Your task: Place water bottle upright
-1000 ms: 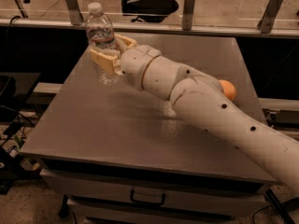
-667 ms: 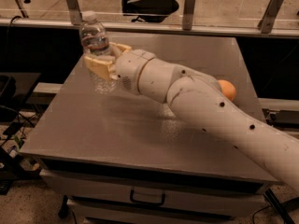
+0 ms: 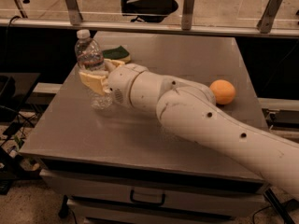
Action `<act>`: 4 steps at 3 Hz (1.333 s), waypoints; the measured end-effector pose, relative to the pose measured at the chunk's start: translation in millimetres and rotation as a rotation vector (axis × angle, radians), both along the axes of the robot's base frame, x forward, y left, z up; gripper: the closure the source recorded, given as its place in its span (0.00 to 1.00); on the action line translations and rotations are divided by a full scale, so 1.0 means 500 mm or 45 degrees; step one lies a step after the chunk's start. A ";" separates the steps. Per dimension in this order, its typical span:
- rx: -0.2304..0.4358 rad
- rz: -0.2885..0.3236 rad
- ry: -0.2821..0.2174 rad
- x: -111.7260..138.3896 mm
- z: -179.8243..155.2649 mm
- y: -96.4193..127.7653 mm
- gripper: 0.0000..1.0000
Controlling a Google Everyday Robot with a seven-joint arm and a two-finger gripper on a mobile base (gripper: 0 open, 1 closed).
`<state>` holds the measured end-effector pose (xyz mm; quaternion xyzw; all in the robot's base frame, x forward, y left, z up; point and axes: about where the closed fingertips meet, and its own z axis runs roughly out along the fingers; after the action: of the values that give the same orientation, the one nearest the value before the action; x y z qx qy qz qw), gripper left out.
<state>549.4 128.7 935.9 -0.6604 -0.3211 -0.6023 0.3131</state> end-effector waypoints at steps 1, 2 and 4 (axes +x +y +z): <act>-0.001 -0.050 -0.010 -0.010 -0.021 0.002 0.88; 0.023 -0.125 -0.062 -0.015 -0.019 -0.012 0.65; 0.040 -0.205 -0.126 -0.025 -0.020 -0.020 0.18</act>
Offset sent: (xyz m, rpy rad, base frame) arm -0.0087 -0.0027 -0.0145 0.0476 -0.1063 -0.1953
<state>537.0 118.8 925.6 -0.6484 -0.2725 -0.6625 0.2578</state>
